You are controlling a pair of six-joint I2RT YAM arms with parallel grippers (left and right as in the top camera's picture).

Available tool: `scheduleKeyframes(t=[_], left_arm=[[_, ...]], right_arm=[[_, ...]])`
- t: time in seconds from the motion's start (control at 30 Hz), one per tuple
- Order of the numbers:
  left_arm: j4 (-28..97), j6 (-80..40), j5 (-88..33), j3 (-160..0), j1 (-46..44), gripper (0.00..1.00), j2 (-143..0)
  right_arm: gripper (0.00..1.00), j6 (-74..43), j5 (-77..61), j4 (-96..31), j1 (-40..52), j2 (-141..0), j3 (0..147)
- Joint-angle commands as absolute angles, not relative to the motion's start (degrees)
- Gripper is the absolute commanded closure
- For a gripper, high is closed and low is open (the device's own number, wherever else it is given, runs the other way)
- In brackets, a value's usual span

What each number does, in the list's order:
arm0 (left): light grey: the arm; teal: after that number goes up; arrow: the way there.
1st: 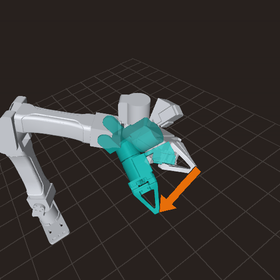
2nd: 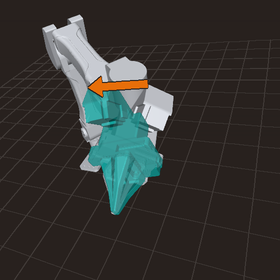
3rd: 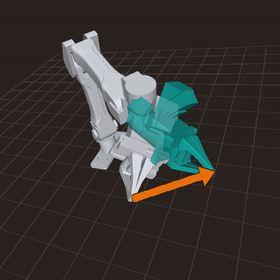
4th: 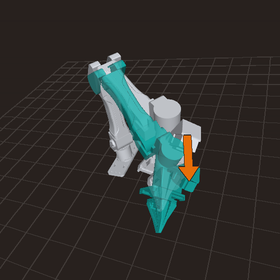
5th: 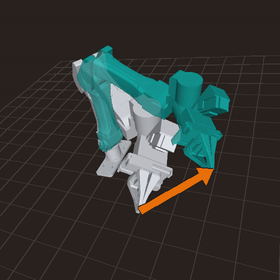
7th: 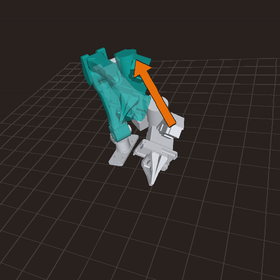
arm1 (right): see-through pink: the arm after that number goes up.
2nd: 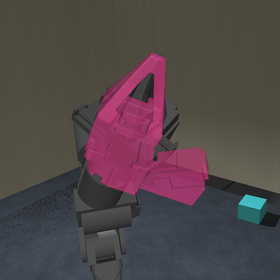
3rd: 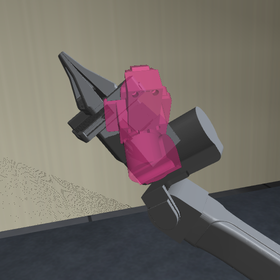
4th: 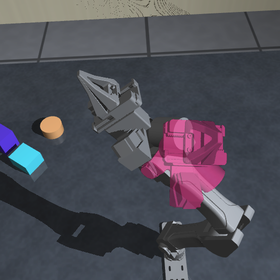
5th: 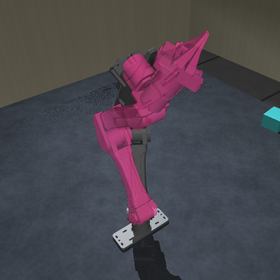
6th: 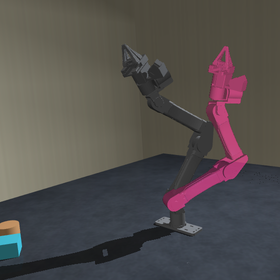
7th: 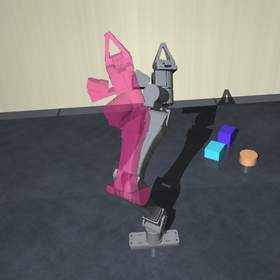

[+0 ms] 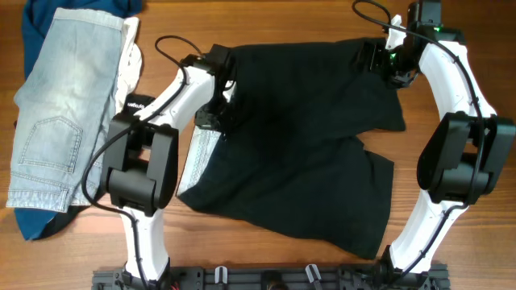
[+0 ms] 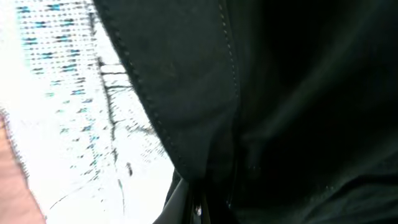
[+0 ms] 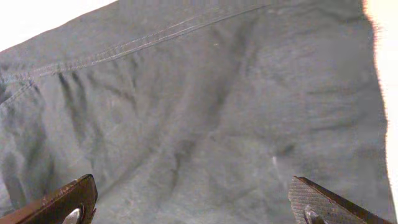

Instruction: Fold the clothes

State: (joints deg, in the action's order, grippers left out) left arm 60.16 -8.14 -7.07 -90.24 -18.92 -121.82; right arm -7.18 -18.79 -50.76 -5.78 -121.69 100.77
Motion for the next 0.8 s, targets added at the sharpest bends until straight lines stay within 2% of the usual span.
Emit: scheduleKeyframes(t=[0.0,0.1,0.3,0.47,0.5,0.53,0.63,0.77], left_arm=[[63.4,-7.7,-4.4,-94.0,-15.1,0.96,-115.9],[64.6,-7.7,-4.2,-94.1,-13.9,0.96,-113.2],[67.8,-9.9,13.1,-94.0,-12.6,0.96,-112.9],[67.2,-12.9,15.3,-91.5,-7.9,0.95,-114.6],[67.0,-12.9,15.3,-90.6,-7.0,0.35,-114.7],[67.0,-12.9,15.3,-90.3,-6.5,0.03,-114.8],[66.3,-12.9,12.5,-90.4,-4.4,0.0,-114.7],[71.5,-14.2,6.6,-95.3,-1.3,0.0,-110.2]], right_arm=[[0.0,-6.0,-17.8,-50.8,-6.0,-120.2,101.8],[0.0,-6.2,-17.8,-50.8,-6.0,-120.2,101.8],[0.0,-6.2,-17.8,-51.1,-6.0,-120.2,101.8],[0.01,-6.0,-17.8,-51.9,-6.0,-120.2,101.8],[0.0,-6.0,-17.8,-52.0,-6.0,-120.2,101.8],[0.0,-6.0,-17.8,-52.2,-6.0,-120.2,101.8],[0.0,-4.5,-18.1,-55.2,-6.0,-119.9,101.8],[0.0,-5.8,-18.2,-63.4,-6.0,-113.1,101.8]])
